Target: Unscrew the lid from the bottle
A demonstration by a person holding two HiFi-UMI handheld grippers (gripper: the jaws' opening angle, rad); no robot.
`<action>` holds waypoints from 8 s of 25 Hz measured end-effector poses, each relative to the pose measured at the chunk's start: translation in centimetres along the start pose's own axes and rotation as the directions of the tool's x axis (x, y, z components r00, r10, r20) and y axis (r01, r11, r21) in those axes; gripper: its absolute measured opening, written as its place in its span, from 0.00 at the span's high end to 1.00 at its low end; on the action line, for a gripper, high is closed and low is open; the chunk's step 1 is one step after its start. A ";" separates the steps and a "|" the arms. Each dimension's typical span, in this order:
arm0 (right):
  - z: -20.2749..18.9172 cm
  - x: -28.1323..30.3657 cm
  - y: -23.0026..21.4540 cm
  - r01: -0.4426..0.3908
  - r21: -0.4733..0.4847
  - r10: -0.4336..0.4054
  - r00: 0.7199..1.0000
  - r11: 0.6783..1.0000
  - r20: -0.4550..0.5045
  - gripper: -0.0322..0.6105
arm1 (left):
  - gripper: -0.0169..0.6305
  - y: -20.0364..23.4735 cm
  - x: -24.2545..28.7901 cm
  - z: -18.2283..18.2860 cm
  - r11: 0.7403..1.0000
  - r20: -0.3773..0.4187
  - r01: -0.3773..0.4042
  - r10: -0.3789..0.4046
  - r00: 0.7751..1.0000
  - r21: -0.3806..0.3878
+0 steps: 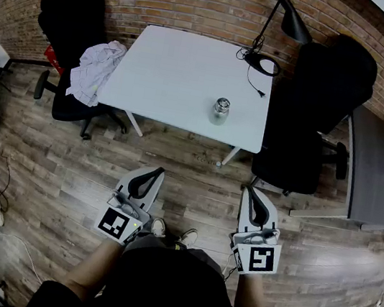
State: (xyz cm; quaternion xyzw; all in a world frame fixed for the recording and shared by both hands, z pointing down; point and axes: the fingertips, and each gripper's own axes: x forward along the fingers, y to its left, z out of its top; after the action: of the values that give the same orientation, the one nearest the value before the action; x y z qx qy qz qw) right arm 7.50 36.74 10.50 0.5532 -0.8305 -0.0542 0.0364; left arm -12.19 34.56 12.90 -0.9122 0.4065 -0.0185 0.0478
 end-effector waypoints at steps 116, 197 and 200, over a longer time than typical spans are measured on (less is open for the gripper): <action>-22.8 33.9 -4.4 -0.201 0.092 0.220 0.923 0.975 -0.315 0.52 | 0.41 4.4 34.2 -27.6 0.898 -0.216 0.377 -0.424 0.880 -0.228; -22.4 33.2 -4.1 -0.347 0.053 0.350 0.909 0.936 -0.225 0.54 | 0.41 4.6 34.4 -27.1 0.904 -0.239 0.369 -0.416 0.878 -0.217; -22.4 33.1 -3.7 -0.460 0.041 0.455 0.858 0.887 -0.238 0.53 | 0.41 4.6 34.4 -27.1 0.903 -0.238 0.371 -0.418 0.877 -0.218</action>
State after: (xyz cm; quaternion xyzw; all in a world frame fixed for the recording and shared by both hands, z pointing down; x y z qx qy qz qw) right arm 0.79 3.63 32.22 0.3423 -0.9268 0.0161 0.1534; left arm 5.44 4.00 39.20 -0.9648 0.2144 -0.1222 -0.0910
